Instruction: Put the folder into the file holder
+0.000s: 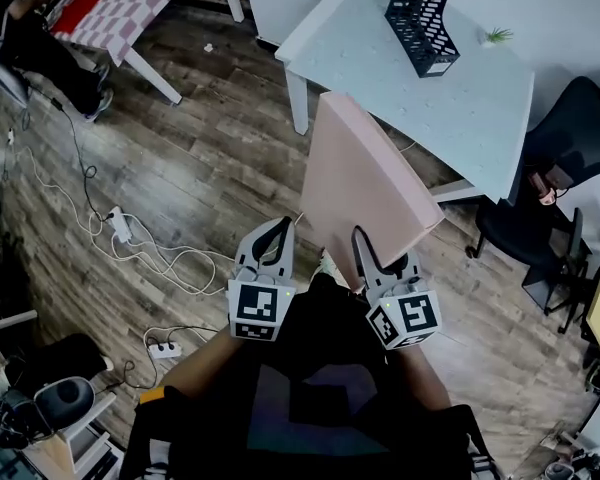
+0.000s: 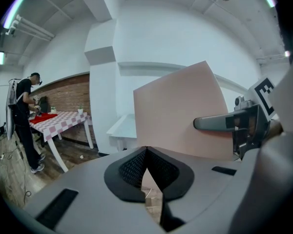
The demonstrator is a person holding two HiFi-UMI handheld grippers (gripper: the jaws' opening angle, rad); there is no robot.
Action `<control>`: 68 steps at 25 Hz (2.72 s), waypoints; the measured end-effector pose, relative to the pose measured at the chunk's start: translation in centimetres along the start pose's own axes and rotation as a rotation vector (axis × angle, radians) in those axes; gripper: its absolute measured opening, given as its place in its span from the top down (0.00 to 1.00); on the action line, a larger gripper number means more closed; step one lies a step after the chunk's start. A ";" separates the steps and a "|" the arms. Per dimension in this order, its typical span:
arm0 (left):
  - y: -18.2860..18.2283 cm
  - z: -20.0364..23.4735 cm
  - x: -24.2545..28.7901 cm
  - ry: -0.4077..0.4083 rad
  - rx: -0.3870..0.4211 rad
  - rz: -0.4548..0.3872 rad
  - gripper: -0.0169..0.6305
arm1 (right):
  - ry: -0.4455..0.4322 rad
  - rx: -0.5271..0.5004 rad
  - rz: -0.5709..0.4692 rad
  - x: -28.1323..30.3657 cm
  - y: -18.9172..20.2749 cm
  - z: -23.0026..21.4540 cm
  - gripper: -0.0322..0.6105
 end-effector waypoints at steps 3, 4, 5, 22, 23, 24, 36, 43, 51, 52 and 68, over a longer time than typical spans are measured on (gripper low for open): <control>-2.0 -1.3 2.8 0.015 0.023 -0.008 0.96 | 0.008 0.012 -0.017 0.1 -1.1 -2.8 0.72; -2.6 -1.8 3.6 0.020 0.030 -0.010 0.96 | 0.010 0.011 -0.023 0.1 -1.4 -3.7 0.72; -3.2 -2.1 4.4 0.023 0.037 -0.012 0.96 | 0.010 0.008 -0.029 0.2 -1.8 -4.7 0.72; -6.4 -2.0 10.6 0.067 0.080 -0.017 0.96 | 0.113 0.024 -0.071 2.1 -4.6 -11.3 0.72; -6.6 -1.6 11.3 0.079 0.084 -0.021 0.96 | 0.125 0.023 -0.073 2.5 -4.8 -11.4 0.72; -7.0 -1.3 12.0 0.092 0.089 -0.027 0.96 | 0.141 0.024 -0.075 3.0 -5.0 -11.6 0.72; -12.5 4.0 20.7 0.295 0.117 -0.069 0.96 | 0.347 0.046 -0.150 8.2 -9.9 -12.8 0.72; -15.1 7.2 23.7 0.407 0.134 -0.070 0.96 | 0.469 0.047 -0.201 10.3 -12.6 -12.7 0.72; -17.1 11.4 25.5 0.464 0.141 -0.107 0.96 | 0.575 0.036 -0.233 12.4 -15.0 -11.6 0.72; -17.3 11.8 25.7 0.466 0.137 -0.114 0.96 | 0.584 0.032 -0.234 12.5 -15.2 -11.6 0.72; -20.2 13.9 30.9 0.406 0.104 -0.113 0.96 | 0.579 -0.052 -0.360 14.3 -22.9 -18.3 0.72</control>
Point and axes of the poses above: the fingertips, and each gripper's own axes: x forward along the fingers, z to its left, y out of its underside, the point moved 8 cm from there along -x, backward along the fingers, and after that the axes turned 2 degrees about y, right-handed, at the moved point
